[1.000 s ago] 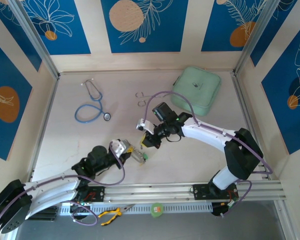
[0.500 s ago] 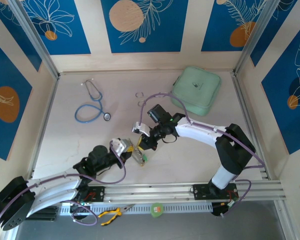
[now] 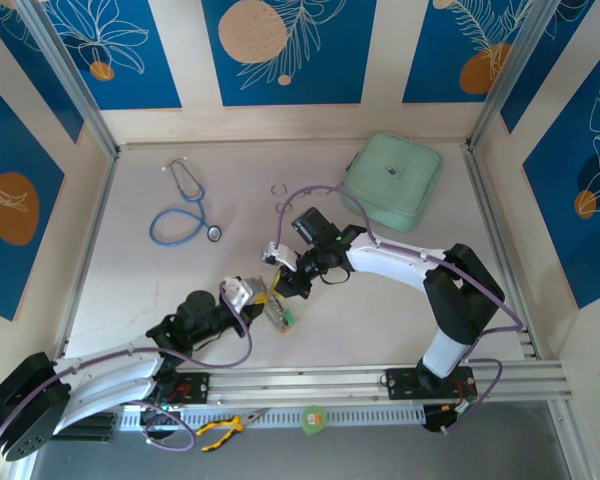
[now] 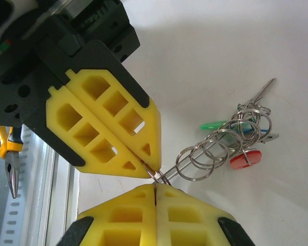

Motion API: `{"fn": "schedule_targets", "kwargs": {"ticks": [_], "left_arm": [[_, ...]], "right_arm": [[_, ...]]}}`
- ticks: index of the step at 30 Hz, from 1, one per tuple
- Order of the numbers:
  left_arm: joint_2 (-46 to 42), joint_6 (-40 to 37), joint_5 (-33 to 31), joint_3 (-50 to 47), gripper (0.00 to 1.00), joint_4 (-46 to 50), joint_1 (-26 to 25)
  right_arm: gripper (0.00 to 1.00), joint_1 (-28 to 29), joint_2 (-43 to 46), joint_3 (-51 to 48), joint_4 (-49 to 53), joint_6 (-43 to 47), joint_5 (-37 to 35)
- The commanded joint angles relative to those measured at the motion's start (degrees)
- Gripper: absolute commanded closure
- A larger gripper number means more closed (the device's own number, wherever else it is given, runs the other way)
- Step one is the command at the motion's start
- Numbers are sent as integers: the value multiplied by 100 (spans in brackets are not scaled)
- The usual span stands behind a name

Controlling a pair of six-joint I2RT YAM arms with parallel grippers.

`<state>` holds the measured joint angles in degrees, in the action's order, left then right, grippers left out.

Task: Put the keys on the keyring

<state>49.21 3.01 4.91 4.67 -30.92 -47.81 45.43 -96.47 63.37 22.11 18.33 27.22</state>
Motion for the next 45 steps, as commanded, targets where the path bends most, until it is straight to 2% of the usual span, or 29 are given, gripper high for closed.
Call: {"fn": "schedule_targets", "kwargs": {"ticks": [1,14,15,20,25,28,37,45], "left_arm": [[-69,33,161,175,100,-330,0],[-149,-59,151,175,100,-216,0],[-149,-68,149,180,100,-213,0],[-149,-72,151,175,100,-206,0],[-140,-97,158,166,100,-226,0],[-139,-123,174,130,100,-260,0],[-72,-384,274,61,100,-526,0],[27,-492,309,96,100,-589,-1]], "right_arm": [[100,-14,-146,213,55,-191,-32],[100,-140,-167,219,131,-417,-86],[99,-139,-170,216,135,-434,-87],[77,-148,-128,212,103,-488,-94],[69,-297,173,63,-98,-465,113],[69,-441,404,-175,-437,-112,187],[70,-277,458,-863,-1406,2157,203],[70,-165,311,-813,-1362,2526,309]]}}
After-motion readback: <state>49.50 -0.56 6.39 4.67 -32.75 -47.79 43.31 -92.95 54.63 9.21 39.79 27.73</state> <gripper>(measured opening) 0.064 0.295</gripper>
